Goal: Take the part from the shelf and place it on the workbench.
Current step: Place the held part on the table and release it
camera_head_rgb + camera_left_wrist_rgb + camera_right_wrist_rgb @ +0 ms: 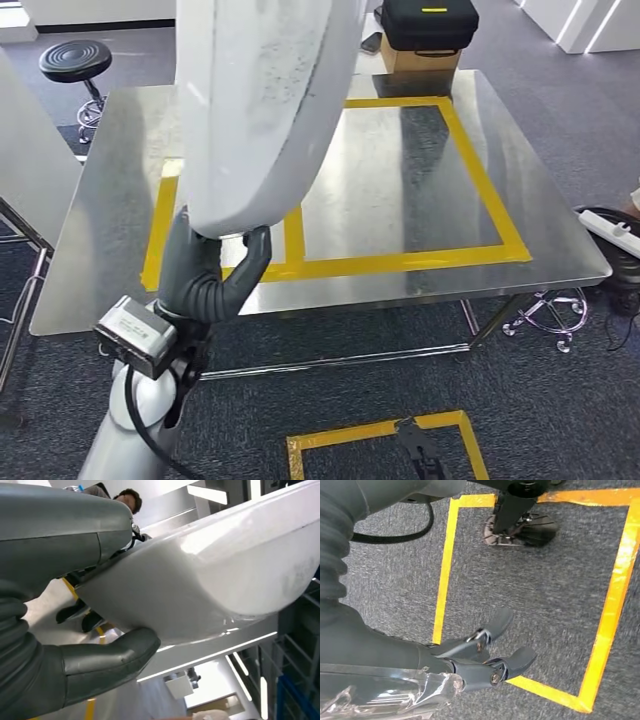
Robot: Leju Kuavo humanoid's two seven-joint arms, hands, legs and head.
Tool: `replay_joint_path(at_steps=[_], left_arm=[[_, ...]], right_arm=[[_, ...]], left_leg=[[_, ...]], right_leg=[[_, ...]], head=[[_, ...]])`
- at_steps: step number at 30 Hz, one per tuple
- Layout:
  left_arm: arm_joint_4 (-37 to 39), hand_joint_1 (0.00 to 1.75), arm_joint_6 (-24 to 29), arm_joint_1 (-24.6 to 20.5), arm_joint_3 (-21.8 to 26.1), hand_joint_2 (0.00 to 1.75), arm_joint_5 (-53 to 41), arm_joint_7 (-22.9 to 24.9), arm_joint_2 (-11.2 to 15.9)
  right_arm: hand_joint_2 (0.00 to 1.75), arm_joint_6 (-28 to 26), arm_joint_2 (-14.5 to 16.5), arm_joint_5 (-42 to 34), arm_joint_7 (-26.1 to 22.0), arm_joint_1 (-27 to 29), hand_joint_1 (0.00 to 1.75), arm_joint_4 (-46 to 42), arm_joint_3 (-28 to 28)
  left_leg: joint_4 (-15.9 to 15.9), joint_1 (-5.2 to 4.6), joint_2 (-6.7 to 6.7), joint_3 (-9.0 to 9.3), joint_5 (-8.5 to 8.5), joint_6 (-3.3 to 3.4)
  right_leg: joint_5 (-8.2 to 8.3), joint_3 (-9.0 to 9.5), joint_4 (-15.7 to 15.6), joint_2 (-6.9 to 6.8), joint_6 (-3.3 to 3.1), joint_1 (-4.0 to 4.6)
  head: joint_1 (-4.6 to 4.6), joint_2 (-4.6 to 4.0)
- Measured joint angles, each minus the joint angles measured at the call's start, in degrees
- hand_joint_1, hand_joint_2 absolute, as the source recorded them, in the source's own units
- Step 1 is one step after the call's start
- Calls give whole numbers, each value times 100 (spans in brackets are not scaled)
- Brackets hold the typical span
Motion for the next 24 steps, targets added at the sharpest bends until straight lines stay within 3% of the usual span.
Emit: replay_joint_path(at_steps=[1,2,3,6,8,11,13,15,16,17,18,19,21,22,24], left_arm=[[144,175,52,-63,-20,175,-86,3,-14],[268,175,121,-115,-42,175,-193,10,-24],[377,175,207,-163,-66,175,-330,24,-32],[725,175,449,-400,-140,175,-813,155,-56],[1115,175,609,-648,-205,175,-1209,304,-94],[1902,175,866,-1040,-341,175,-1905,503,-182],[2480,175,927,-1294,-451,175,-2141,637,-257],[3039,175,939,-1524,-645,175,-2242,881,-302],[3285,175,921,-1610,-767,175,-2266,1043,-308],[3524,175,875,-1678,-908,175,-2264,1217,-312],[3745,175,812,-1737,-1048,175,-2233,1384,-315],[3936,175,744,-1794,-1188,175,-2181,1533,-320],[4260,175,639,-1917,-1450,175,-2057,1762,-338],[4389,175,602,-1975,-1564,175,-1992,1850,-348],[4630,175,521,-2071,-1771,175,-1843,2009,-364]], right_arm=[[175,5,-4,7,8,1,0,3,17],[175,8,-7,14,11,3,0,7,35],[175,9,-11,22,12,2,0,9,54],[175,16,-29,58,19,-28,0,15,115],[175,35,-34,81,49,-59,0,27,172],[175,60,-43,103,107,-102,0,37,255],[175,73,-43,107,139,-131,0,39,310],[175,86,-43,108,173,-151,0,42,366],[175,96,-43,107,192,-157,0,44,390],[175,106,-43,107,209,-163,0,44,413],[175,120,-43,106,222,-170,0,45,438],[175,135,-43,105,234,-180,0,45,464],[175,158,-39,98,247,-202,0,51,516],[175,165,-37,92,254,-213,0,55,537],[175,179,-32,78,270,-228,0,64,571]], left_leg=[[2,-2,1,1,-4,5],[5,-2,-1,5,-9,7],[10,2,-5,10,-16,1],[71,8,-25,19,-64,-69],[106,-10,-38,-2,-72,-117],[123,-10,-31,-24,-89,-173],[469,-1,-10,-188,-309,-234],[1240,7,8,-562,-667,-276],[1583,10,12,-740,-781,-279],[1761,9,14,-843,-790,-269],[1705,5,15,-833,-681,-246],[1441,-7,14,-716,-488,-208],[647,-51,16,-330,-98,-90],[340,-71,18,-183,-8,-48],[96,-94,16,-78,-2,-17]], right_leg=[[-83,-160,297,0,12,-1],[-60,-234,407,-1,21,-3],[79,-193,272,-3,27,-8],[623,324,-847,-3,29,-22],[697,465,-1145,17,-25,-14],[727,451,-1148,34,-131,-16],[738,453,-1160,31,-189,-38],[737,452,-1161,20,-215,-41],[736,452,-1161,16,-219,-41],[735,453,-1161,17,-220,-38],[734,456,-1160,22,-221,-34],[734,461,-1161,30,-221,-28],[731,466,-1159,41,-213,-12],[729,458,-1156,40,-202,-6],[735,440,-1168,28,-152,-6]], head=[[8,0],[11,0],[14,0],[24,1],[23,2],[19,2],[7,2],[-2,2],[-3,2],[-3,2],[-3,2],[-4,2],[-2,2],[-1,2],[3,2]])
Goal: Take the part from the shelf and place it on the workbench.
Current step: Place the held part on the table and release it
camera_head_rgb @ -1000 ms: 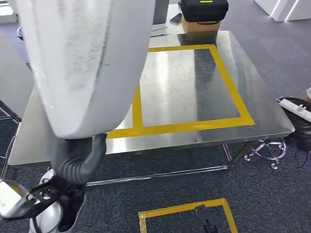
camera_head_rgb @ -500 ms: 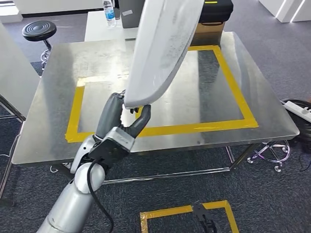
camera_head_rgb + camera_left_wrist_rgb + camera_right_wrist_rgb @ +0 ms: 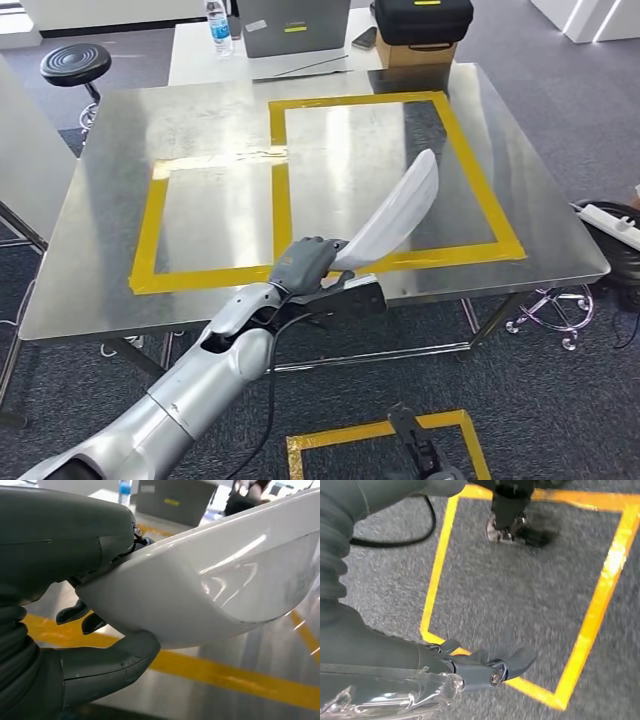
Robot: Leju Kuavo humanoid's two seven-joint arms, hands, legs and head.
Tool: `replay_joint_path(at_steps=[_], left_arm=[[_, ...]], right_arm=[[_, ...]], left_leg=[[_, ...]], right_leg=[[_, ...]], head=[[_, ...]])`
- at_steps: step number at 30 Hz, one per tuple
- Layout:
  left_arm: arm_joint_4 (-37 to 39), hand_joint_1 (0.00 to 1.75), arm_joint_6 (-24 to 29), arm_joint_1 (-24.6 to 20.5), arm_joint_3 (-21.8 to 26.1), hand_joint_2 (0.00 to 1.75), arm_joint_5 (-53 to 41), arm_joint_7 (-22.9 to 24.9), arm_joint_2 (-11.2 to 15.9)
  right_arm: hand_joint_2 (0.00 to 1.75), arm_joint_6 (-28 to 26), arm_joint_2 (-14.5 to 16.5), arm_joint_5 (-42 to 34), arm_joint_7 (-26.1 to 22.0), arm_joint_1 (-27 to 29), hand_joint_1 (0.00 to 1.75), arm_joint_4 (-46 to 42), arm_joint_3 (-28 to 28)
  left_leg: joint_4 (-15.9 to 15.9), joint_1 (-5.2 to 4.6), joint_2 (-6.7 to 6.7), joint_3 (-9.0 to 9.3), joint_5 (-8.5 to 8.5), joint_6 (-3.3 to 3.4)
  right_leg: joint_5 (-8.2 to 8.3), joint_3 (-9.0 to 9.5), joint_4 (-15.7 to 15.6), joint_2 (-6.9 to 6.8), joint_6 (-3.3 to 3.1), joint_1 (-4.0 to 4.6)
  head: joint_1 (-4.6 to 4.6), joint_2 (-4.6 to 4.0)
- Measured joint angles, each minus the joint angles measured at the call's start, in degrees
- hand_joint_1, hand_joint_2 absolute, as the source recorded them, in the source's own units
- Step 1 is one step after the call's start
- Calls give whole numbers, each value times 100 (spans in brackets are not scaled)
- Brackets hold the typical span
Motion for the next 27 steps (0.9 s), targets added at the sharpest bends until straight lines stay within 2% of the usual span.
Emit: replay_joint_path(at_steps=[2,4,7,8,9,10,11,12,13,14,17,18,20,22,23,24,25,27], left_arm=[[221,175,-81,-54,-171,175,177,166,-9],[401,175,-142,-102,-287,175,330,295,-14],[614,175,-207,-140,-389,175,480,402,-14],[671,175,-220,-137,-413,175,503,417,-12],[721,175,-224,-135,-435,175,514,423,-10],[761,175,-225,-137,-450,175,522,424,-10],[792,175,-224,-144,-458,175,525,424,-10],[819,175,-222,-158,-464,175,532,425,-11],[845,175,-202,-171,-468,175,574,445,-11],[871,175,-148,-181,-466,175,657,483,-12],[955,175,213,-187,-409,175,1030,709,-8],[982,175,337,-195,-379,175,1110,784,-6],[1028,175,499,-224,-326,175,1196,910,-5],[1095,175,606,-244,-267,175,1265,1040,-1],[1140,175,666,-244,-231,175,1293,1107,7],[1187,175,725,-247,-194,175,1307,1162,17],[1229,175,776,-255,-157,175,1311,1205,28],[1296,175,870,-303,-89,175,1308,1287,45]], right_arm=[[175,13,0,-12,17,-7,0,5,37],[175,21,0,-20,28,-16,0,10,70],[175,29,0,-27,47,-17,0,11,85],[175,29,0,-28,51,-11,0,11,88],[175,29,0,-28,52,-8,0,11,91],[175,29,-1,-28,52,-8,0,11,96],[175,29,-2,-28,52,-11,0,11,103],[175,30,-1,-28,52,-20,0,15,111],[175,30,-1,-38,52,-30,0,21,120],[175,26,1,-60,52,-36,0,27,125],[175,0,1,-174,39,-5,0,34,127],[175,-12,1,-203,29,11,0,35,125],[175,-28,-1,-241,7,29,0,35,118],[175,-31,-3,-274,-19,37,0,35,112],[175,-30,-4,-294,-30,43,0,35,110],[175,-30,-5,-311,-39,49,0,35,106],[175,-30,-7,-323,-44,55,0,35,102],[175,-32,-8,-346,-50,60,0,35,93]], left_leg=[[-74,13,-6,19,23,-1],[-146,47,-5,60,57,22],[-160,60,-2,76,57,46],[-157,60,-4,78,53,48],[-152,63,-8,83,46,44],[-140,71,-15,90,33,30],[-113,81,-23,96,10,4],[-77,81,-30,91,-18,-31],[-32,75,-37,76,-42,-62],[3,64,-42,59,-57,-87],[22,53,-46,40,-74,-123],[80,56,-39,14,-131,-149],[533,69,-22,-202,-413,-215],[1319,83,-6,-592,-764,-249],[1606,85,-3,-739,-842,-248],[1701,85,-2,-794,-807,-235],[1575,82,-2,-742,-670,-210],[840,58,-3,-383,-254,-117]], right_leg=[[-1,-3,-18,-9,65,-10],[-171,-122,235,-20,114,-5],[-649,-647,1313,-32,165,-6],[-693,-770,1541,-32,179,-8],[-620,-786,1541,-34,191,-13],[-447,-683,1305,-38,203,-21],[-230,-492,898,-44,222,-34],[-83,-289,511,-41,236,-38],[10,-142,225,-30,219,-44],[33,-65,75,-17,191,-46],[14,-75,70,13,59,-42],[15,-75,70,14,23,-47],[20,-71,59,2,-33,-62],[19,-72,54,-14,-56,-63],[17,-72,54,-17,-60,-62],[15,-68,54,-15,-62,-59],[14,-62,54,-10,-63,-55],[13,-47,51,-2,-60,-46]], head=[[2,1],[19,1],[56,1],[56,1],[59,1],[60,1],[63,1],[71,1],[76,1],[74,1],[57,1],[48,1],[19,1],[-1,1],[-2,1],[-4,1],[-7,1],[-13,1]])
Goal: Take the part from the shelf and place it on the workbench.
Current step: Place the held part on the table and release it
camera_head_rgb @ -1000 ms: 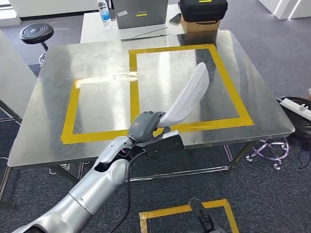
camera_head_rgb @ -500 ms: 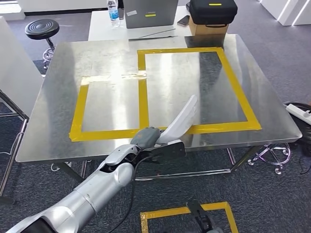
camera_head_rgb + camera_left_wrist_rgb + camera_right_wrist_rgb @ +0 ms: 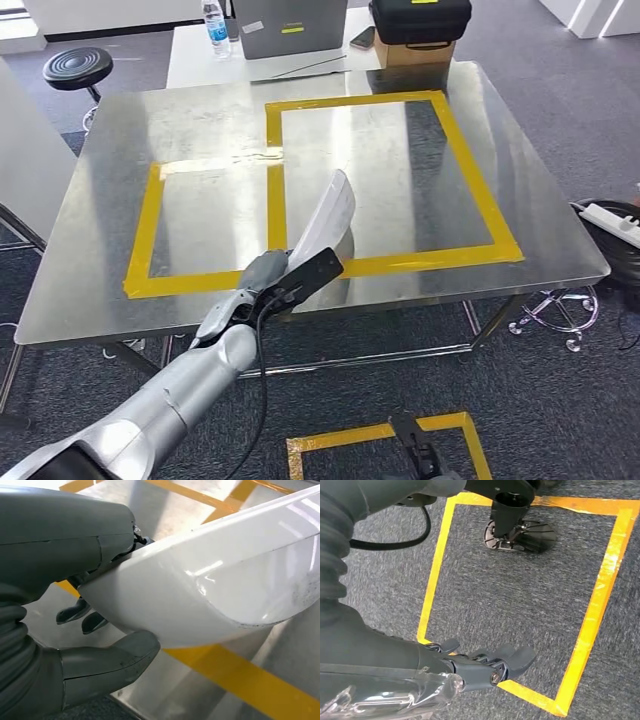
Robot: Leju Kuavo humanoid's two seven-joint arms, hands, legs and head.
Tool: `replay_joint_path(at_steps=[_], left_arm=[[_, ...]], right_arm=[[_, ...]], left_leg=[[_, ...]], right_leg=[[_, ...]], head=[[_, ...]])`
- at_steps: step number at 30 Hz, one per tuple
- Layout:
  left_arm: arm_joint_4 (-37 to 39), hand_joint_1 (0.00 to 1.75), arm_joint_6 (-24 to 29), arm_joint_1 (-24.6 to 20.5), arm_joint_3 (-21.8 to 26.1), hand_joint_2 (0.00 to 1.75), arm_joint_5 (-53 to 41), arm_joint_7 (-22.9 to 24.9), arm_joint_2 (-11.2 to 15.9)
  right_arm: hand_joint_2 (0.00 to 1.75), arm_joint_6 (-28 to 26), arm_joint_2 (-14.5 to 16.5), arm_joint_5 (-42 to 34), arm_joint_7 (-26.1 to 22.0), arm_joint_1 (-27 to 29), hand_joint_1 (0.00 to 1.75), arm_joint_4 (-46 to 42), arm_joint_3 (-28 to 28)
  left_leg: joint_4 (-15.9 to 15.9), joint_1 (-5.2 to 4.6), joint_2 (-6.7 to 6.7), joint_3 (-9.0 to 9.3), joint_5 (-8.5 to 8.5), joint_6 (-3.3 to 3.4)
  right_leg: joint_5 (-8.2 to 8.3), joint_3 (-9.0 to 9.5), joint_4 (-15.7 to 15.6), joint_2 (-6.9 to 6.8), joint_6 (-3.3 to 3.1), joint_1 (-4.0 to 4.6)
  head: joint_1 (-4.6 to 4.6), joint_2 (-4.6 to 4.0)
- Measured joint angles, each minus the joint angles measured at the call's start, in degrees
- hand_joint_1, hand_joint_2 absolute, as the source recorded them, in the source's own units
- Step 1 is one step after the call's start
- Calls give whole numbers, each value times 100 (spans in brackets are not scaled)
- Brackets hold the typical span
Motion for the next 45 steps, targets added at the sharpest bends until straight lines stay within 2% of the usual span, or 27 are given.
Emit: replay_joint_path(at_steps=[2,3,5,7,8,10,11,12,13,15,17,20,22,24,26,27,28,29,31,33,36,38,41,42,43,44,45], left_arm=[[73,175,119,-72,77,175,-23,122,19],[110,175,187,-98,122,175,-38,189,39],[168,175,347,-122,220,175,-61,334,115],[213,175,546,-146,335,175,-63,452,216],[230,175,651,-161,398,175,-59,497,269],[263,175,815,-174,532,175,-50,551,385],[280,175,862,-172,595,175,-47,566,435],[296,175,887,-170,648,175,-47,570,478],[308,175,896,-169,690,175,-48,570,509],[318,175,907,-171,749,175,-52,569,556],[321,175,947,-178,797,175,-62,577,595],[329,175,1179,-180,892,175,-78,665,678],[331,175,1379,-180,985,175,-83,716,783],[332,175,1520,-168,1101,175,-108,732,923],[333,175,1581,-119,1239,175,-166,731,1067],[333,175,1590,-88,1305,175,-196,729,1128],[333,175,1594,-63,1361,175,-221,728,1178],[333,175,1600,-50,1409,175,-246,728,1215],[330,175,1599,-48,1499,175,-324,712,1253],[325,175,1509,-36,1621,175,-467,619,1271],[310,175,1177,43,1850,175,-729,297,1270],[300,175,972,75,2001,175,-856,114,1229],[296,175,748,131,2148,175,-1010,21,1149],[296,175,686,159,2193,175,-1080,14,1130],[296,175,634,182,2242,175,-1153,8,1116],[296,175,577,195,2296,175,-1214,-14,1102],[295,175,493,201,2359,175,-1245,-72,1092]], right_arm=[[175,-3,1,-35,-7,4,0,0,-5],[175,-4,1,-54,-12,12,0,0,-6],[175,-9,-1,-97,-25,41,0,0,-9],[175,-20,-2,-137,-44,68,0,0,-16],[175,-27,-3,-158,-52,76,0,0,-20],[175,-39,-7,-185,-67,100,0,0,-26],[175,-43,-9,-191,-72,120,0,0,-28],[175,-45,-10,-193,-77,140,0,0,-31],[175,-46,-11,-194,-79,154,0,0,-34],[175,-52,-15,-196,-85,156,0,0,-40],[175,-56,-16,-196,-88,144,0,0,-42],[175,-61,-17,-216,-89,149,0,0,-54],[175,-68,-17,-239,-98,160,0,0,-71],[175,-75,-17,-254,-113,167,0,0,-83],[175,-79,-18,-262,-121,184,0,0,-95],[175,-81,-19,-265,-123,194,0,0,-101],[175,-82,-19,-267,-125,201,0,0,-108],[175,-84,-20,-268,-125,202,0,0,-112],[175,-85,-20,-268,-124,190,0,0,-114],[175,-84,-20,-259,-122,178,0,0,-114],[175,-74,-20,-220,-122,179,0,0,-114],[175,-60,-20,-192,-129,164,0,0,-112],[175,-39,-20,-181,-130,123,0,0,-108],[175,-35,-20,-180,-121,117,0,0,-108],[175,-33,-20,-181,-111,115,0,0,-108],[175,-33,-20,-181,-103,113,0,0,-107],[175,-34,-20,-181,-96,109,0,0,-105]], left_leg=[[-651,-34,2,319,210,74],[-789,-47,2,380,223,85],[-858,-40,2,392,232,81],[-916,-9,1,413,270,107],[-938,7,2,424,284,118],[-939,3,5,425,281,133],[-938,0,6,426,278,138],[-935,-2,1,430,275,141],[-930,0,-8,437,270,139],[-901,9,-25,458,243,110],[-849,-8,-31,449,211,62],[-843,-21,-25,426,221,-2],[-749,-10,-16,381,128,-64],[-245,8,-11,142,-170,-136],[525,33,-8,-246,-485,-181],[749,39,-7,-371,-523,-186],[767,42,-6,-394,-452,-180],[546,42,-6,-292,-280,-164],[-243,35,-5,114,101,-115],[-783,19,-5,392,239,-74],[-909,8,-4,433,252,-4],[-959,31,-5,453,291,61],[-971,35,-7,460,294,100],[-969,32,-7,462,291,104],[-966,30,-8,464,289,106],[-960,31,-12,468,285,103],[-948,34,-17,475,275,92]], right_leg=[[-1,-10,7,2,29,16],[4,-17,1,0,56,16],[20,-26,-31,-6,120,13],[-81,-96,97,-21,171,18],[-220,-210,339,-27,189,23],[-572,-552,1093,-32,213,29],[-679,-705,1415,-32,221,29],[-682,-773,1553,-32,226,30],[-569,-722,1449,-34,227,29],[-189,-363,714,-46,227,27],[1,-51,105,-44,194,33],[12,-7,2,-13,79,55],[30,-10,-12,-2,6,41],[41,-11,-23,1,-41,25],[43,-21,-22,-1,-56,24],[43,-23,-22,-1,-56,24],[43,-23,-21,-3,-56,25],[43,-19,-22,-5,-55,25],[44,-14,-19,-9,-40,32],[52,-26,-22,-6,7,42],[75,-31,-67,-7,112,32],[-66,-125,131,-20,169,35],[-579,-619,1200,-30,208,44],[-659,-750,1476,-30,214,46],[-630,-785,1544,-31,216,48],[-490,-695,1361,-32,214,47],[-285,-505,984,-37,210,45]], head=[[1,0],[1,0],[2,0],[15,-1],[32,-1],[61,0],[64,0],[67,0],[70,0],[78,0],[79,0],[58,0],[42,0],[9,0],[-10,0],[-12,0],[-15,0],[-15,0],[-19,0],[-21,0],[-22,0],[-6,0],[38,0],[42,0],[42,0],[42,0],[43,0]])
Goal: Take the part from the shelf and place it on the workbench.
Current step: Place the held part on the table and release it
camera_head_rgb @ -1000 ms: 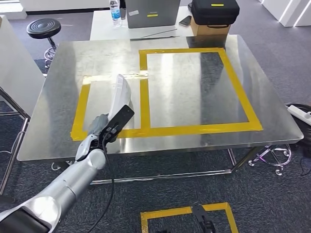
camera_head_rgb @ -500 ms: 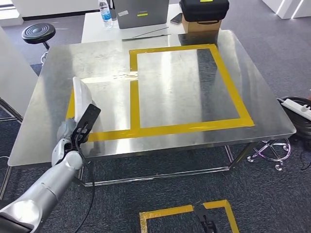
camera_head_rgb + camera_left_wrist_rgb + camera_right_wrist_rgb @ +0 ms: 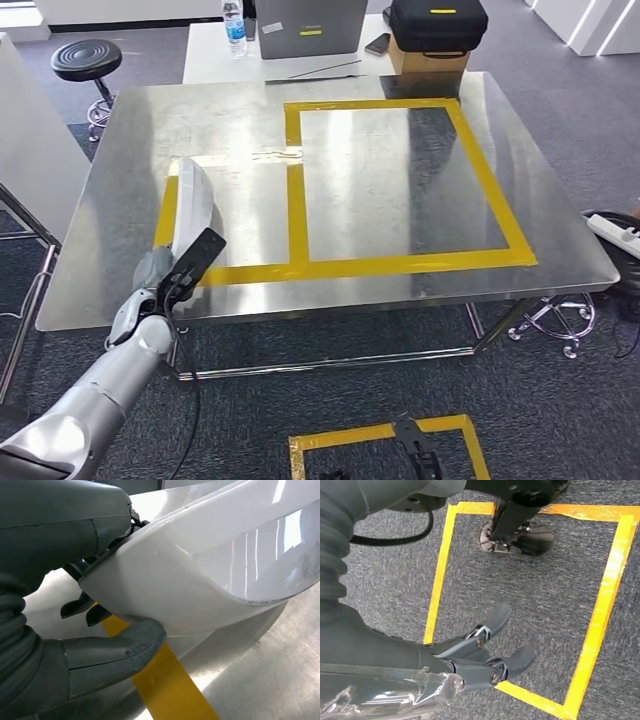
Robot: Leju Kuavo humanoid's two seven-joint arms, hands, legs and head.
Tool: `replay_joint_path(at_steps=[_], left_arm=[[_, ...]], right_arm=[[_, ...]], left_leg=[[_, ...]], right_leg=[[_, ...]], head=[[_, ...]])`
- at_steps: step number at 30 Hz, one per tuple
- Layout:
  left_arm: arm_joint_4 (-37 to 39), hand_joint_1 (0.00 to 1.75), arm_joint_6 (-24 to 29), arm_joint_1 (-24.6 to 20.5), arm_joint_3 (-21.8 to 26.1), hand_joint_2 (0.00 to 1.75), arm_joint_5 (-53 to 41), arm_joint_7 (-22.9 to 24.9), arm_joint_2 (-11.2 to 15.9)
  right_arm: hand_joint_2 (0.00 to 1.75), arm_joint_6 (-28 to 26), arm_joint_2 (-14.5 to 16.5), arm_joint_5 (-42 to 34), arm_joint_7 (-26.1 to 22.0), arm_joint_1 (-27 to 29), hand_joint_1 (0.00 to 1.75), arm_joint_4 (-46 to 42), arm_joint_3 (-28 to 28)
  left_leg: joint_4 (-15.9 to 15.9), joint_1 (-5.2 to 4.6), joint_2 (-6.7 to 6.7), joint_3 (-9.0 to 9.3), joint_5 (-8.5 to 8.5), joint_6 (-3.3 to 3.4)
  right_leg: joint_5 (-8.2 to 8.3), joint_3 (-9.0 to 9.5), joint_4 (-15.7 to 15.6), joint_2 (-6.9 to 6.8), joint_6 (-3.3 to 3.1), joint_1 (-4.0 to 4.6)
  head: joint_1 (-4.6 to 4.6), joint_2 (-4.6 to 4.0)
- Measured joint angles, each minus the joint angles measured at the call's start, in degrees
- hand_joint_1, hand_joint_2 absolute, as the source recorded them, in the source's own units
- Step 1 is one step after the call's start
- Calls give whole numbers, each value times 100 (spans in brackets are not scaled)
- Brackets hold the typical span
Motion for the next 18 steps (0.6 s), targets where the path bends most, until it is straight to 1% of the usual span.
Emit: replay_joint_path(at_steps=[1,2,3,4,6,7,8,9,11,12,13,14,15,16,17,18], left_arm=[[-1,175,-111,2,73,175,5,-95,-4],[-1,175,-245,6,157,175,37,-219,-3],[-1,175,-381,15,247,175,74,-351,-1],[-1,175,-487,29,334,175,107,-458,4],[-2,175,-591,61,464,175,133,-575,8],[-4,175,-602,70,512,175,140,-597,9],[-8,175,-611,74,549,175,146,-611,9],[-11,175,-636,78,585,175,160,-626,9],[-14,175,-814,111,667,175,215,-705,15],[-13,175,-970,139,713,175,248,-771,25],[-13,175,-1159,165,766,175,273,-850,44],[-12,175,-1342,182,815,175,284,-928,67],[-13,175,-1486,189,855,175,283,-991,90],[-13,175,-1580,190,891,175,263,-1036,112],[-13,175,-1616,187,919,175,229,-1061,125],[-14,175,-1612,185,941,175,189,-1070,134]], right_arm=[[175,0,0,1,3,-9,0,1,3],[175,0,1,2,8,-21,0,1,12],[175,2,1,4,15,-30,0,2,22],[175,4,1,5,25,-36,0,2,32],[175,4,1,5,40,-40,0,2,45],[175,3,0,6,44,-42,0,2,51],[175,2,0,7,44,-46,0,2,60],[175,4,0,11,44,-49,0,2,71],[175,21,-1,40,43,-51,0,2,94],[175,38,-1,65,44,-51,0,2,108],[175,59,-2,90,45,-53,0,2,130],[175,81,-2,113,49,-59,0,2,160],[175,99,-2,130,54,-71,0,2,196],[175,113,-2,139,58,-89,0,2,233],[175,120,-2,144,62,-112,0,2,266],[175,123,-2,144,64,-136,0,2,295]], left_leg=[[17,-4,-5,1,-15,-21],[41,-14,-10,-5,-30,-45],[57,-26,-13,-12,-38,-71],[59,-36,-14,-19,-38,-94],[46,-33,-13,-19,-35,-135],[82,-28,-9,-34,-76,-163],[209,-21,-5,-92,-171,-196],[455,-12,-1,-207,-323,-231],[1236,9,7,-585,-699,-284],[1583,18,10,-761,-817,-295],[1765,23,12,-863,-831,-297],[1721,25,13,-854,-729,-290],[1449,26,13,-726,-534,-277],[1041,26,15,-520,-310,-258],[618,21,16,-301,-148,-237],[298,15,16,-136,-52,-216]], right_leg=[[155,215,-412,-5,-6,1],[266,395,-754,-4,-28,1],[309,504,-961,-1,-53,3],[294,538,-1025,5,-86,10],[311,537,-1039,14,-159,11],[318,540,-1046,16,-192,5],[325,543,-1054,15,-221,-6],[329,546,-1060,13,-242,-18],[326,543,-1060,9,-260,-21],[325,543,-1060,7,-262,-21],[325,544,-1060,7,-262,-21],[324,548,-1060,8,-261,-21],[323,555,-1060,10,-258,-21],[321,563,-1060,11,-252,-22],[315,566,-1054,13,-236,-14],[313,564,-1054,14,-212,-8]], head=[[1,0],[-3,0],[-8,0],[-13,0],[-17,0],[-21,0],[-32,0],[-42,0],[-61,0],[-62,0],[-62,0],[-62,0],[-62,0],[-62,0],[-63,0],[-63,0]])
